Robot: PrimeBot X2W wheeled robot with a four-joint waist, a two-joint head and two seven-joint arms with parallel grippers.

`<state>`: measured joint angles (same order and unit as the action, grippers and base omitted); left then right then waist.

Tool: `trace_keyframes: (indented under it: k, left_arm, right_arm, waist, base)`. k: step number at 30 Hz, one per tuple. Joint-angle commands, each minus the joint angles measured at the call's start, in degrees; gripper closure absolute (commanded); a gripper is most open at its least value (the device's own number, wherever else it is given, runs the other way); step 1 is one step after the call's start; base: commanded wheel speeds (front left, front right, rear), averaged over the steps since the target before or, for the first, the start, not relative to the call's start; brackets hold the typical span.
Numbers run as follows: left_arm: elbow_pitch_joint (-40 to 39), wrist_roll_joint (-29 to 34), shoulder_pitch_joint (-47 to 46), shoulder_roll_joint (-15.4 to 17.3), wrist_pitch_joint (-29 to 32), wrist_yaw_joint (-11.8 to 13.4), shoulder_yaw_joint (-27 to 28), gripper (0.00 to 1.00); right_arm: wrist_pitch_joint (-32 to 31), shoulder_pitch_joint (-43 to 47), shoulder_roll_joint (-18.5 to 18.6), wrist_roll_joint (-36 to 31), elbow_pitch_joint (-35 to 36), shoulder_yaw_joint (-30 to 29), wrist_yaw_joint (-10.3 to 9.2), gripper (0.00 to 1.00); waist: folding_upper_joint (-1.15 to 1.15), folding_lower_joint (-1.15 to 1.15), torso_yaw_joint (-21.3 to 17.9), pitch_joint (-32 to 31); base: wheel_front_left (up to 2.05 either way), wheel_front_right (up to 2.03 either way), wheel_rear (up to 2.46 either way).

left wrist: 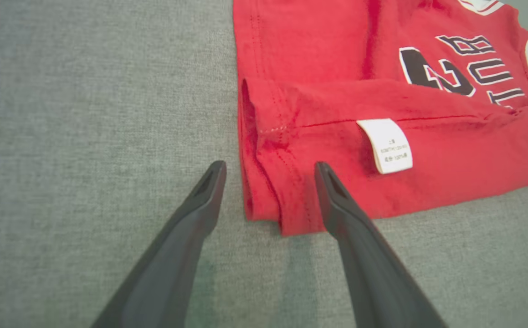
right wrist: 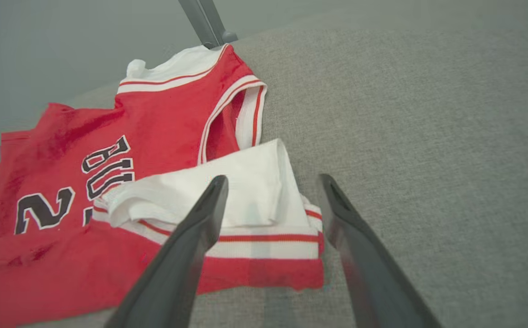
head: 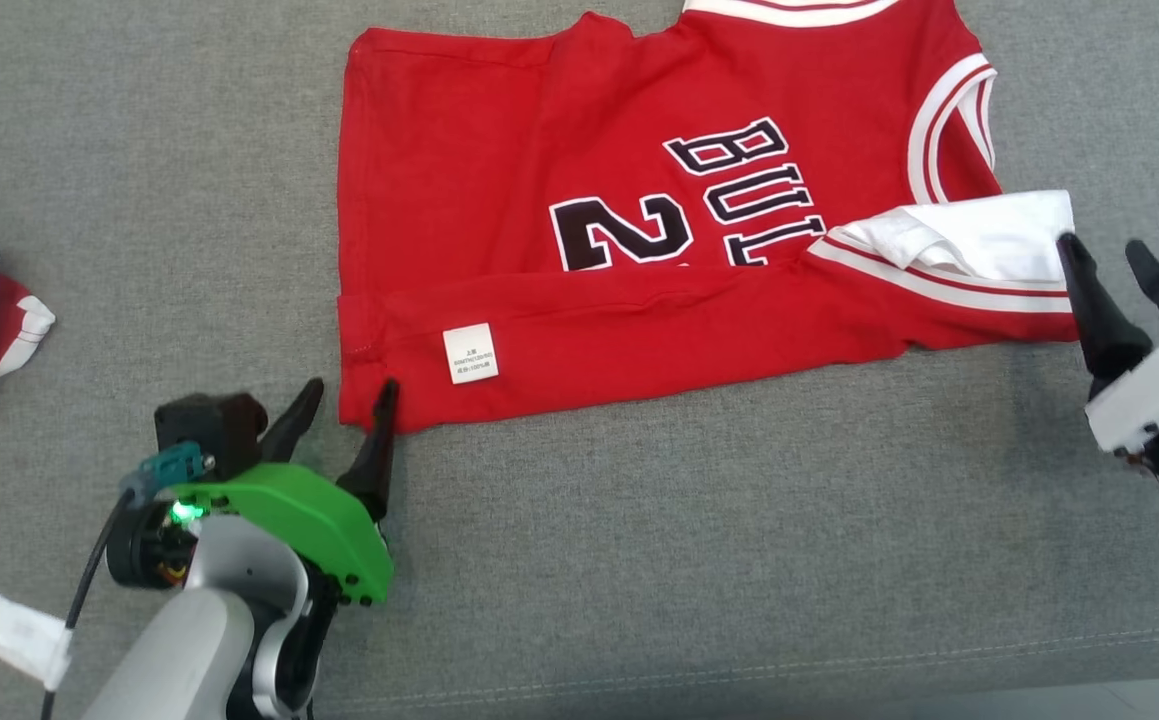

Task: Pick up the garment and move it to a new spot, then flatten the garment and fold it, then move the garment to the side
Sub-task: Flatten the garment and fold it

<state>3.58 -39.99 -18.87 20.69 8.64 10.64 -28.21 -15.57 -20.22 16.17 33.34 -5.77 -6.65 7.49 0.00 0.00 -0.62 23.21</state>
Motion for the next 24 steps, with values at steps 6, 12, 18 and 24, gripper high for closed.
trace_keyframes:
  k: [6, 12, 18, 24]
  left_arm:
    - [-3.0, -2.5, 6.2, 1.0, -0.4, 1.6, 1.2, 0.00]
    - [-2.9, -3.9, 5.9, 1.1, 0.0, 1.6, 2.0, 0.00]
    - [-2.7, -5.4, 4.8, 0.6, 1.7, 0.3, 1.5, 0.00]
    - [-1.2, -8.9, 3.6, -1.9, 2.4, -2.2, 1.2, 0.00]
  right_arm:
    - [-2.2, 9.6, 2.3, 0.2, 5.0, -1.2, 0.00, 0.00]
    - [-2.5, 9.3, 1.1, -0.8, 4.0, -2.2, 0.00, 0.00]
    - [-3.4, 6.1, 0.6, 0.1, 1.0, -1.8, 0.00, 0.00]
    - [-4.2, 3.6, -0.3, 2.6, -1.4, -1.3, 0.00, 0.00]
  waist:
    - [0.00, 0.00, -0.2, 1.5]
    - [0.00, 0.00, -0.5, 2.6]
    - [0.00, 0.00, -0.1, 2.8]
    - [0.00, 0.00, 0.6, 2.7]
  base:
    - [0.00, 0.00, 0.00]
    - [0.00, 0.00, 0.00]
    - [0.00, 0.00, 0.00]
    - [0.00, 0.00, 0.00]
